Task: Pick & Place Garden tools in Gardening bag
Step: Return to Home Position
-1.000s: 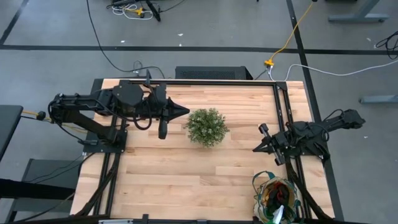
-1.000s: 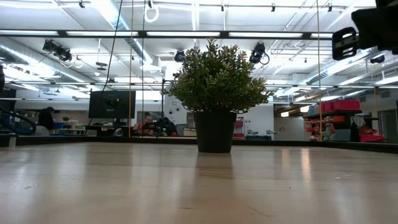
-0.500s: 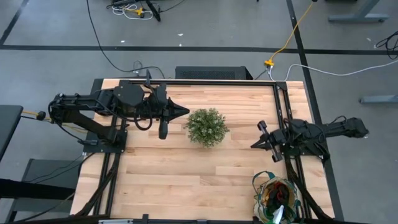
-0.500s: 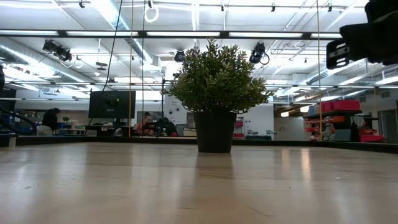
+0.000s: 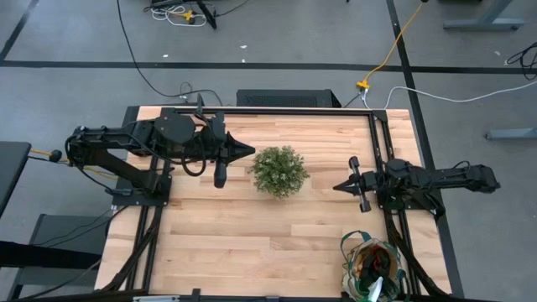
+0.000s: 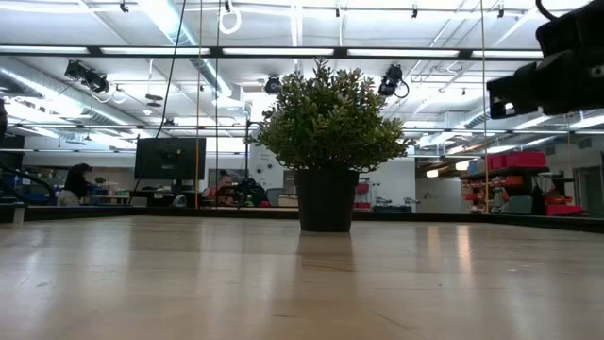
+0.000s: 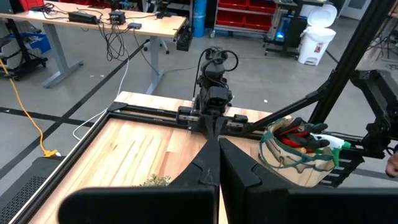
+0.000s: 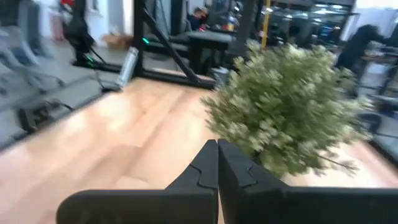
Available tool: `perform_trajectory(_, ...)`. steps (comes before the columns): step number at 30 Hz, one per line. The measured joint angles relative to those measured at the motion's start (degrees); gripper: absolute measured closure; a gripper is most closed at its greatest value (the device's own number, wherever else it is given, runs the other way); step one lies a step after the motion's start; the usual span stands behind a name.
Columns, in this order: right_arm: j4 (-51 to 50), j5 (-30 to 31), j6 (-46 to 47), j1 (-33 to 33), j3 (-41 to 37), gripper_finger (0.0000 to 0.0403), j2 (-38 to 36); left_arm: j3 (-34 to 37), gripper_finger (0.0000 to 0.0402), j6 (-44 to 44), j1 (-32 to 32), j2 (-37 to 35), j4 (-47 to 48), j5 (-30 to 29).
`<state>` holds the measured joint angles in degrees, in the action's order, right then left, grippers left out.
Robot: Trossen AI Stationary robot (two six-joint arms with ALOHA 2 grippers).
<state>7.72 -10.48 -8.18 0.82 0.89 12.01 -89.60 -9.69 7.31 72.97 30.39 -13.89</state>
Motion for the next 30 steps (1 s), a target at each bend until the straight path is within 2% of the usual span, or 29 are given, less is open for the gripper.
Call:
perform_trajectory(7,-1.5,5.47,-5.8,-0.02,0.0,0.0403,0.0,0.02,0.0399,0.58,0.0,0.0,0.46,0.0)
perform_trajectory(11,-3.08,6.01,-6.27,0.0,0.01,0.0403,0.0,0.02,0.0399,1.76,0.0,0.0,0.47,-0.16)
perform_trajectory(15,-5.65,9.75,-5.88,0.0,0.02,0.0403,0.0,0.02,0.0399,2.01,0.0,0.0,0.47,-1.07)
perform_trajectory(25,-7.0,10.08,-6.25,0.0,0.02,0.0403,0.0,0.02,0.0399,1.99,-0.02,0.0,0.33,-1.1)
perform_trajectory(30,-7.05,9.76,0.11,0.0,0.02,0.04,0.02,0.02,0.0399,3.31,0.0,0.0,0.29,-1.18)
